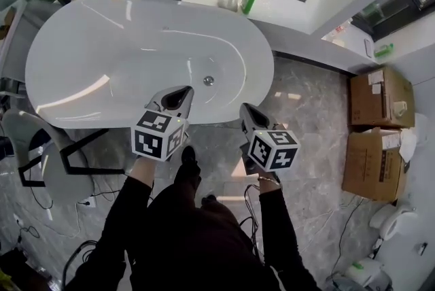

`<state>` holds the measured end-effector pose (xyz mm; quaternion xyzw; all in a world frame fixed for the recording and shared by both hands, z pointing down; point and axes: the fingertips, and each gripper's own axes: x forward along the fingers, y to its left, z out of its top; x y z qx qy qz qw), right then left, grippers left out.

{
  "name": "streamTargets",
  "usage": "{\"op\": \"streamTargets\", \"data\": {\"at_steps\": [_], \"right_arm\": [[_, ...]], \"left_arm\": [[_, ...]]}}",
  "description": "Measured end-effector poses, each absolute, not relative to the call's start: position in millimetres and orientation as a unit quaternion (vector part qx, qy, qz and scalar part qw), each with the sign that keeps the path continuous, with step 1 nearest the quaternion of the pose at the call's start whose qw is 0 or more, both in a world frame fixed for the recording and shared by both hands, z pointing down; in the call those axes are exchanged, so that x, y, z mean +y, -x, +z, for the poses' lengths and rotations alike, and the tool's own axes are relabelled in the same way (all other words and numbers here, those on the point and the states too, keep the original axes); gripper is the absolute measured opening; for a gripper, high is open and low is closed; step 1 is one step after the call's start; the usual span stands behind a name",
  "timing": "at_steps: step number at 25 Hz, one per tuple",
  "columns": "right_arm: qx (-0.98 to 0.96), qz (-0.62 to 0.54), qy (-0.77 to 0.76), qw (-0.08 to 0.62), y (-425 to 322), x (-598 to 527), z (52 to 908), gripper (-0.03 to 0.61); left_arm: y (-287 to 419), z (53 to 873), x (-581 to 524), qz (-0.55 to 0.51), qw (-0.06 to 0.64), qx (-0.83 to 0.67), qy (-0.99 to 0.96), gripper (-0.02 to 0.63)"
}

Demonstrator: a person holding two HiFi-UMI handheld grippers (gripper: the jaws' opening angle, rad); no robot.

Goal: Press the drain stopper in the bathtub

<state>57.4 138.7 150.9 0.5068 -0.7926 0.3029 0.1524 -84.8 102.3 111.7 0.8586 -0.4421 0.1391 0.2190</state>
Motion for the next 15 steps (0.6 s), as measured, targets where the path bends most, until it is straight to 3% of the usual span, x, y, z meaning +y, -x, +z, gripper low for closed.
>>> {"op": "streamTargets", "data": {"at_steps": [15], "right_arm": [[-0.782, 0.302, -0.513, 0.182, -51.4, 86.7, 162.8, 0.002]], "left_arm": [[92.6, 139.4, 51.2, 0.142, 0.251, -0.427, -0.857, 0.008]]}}
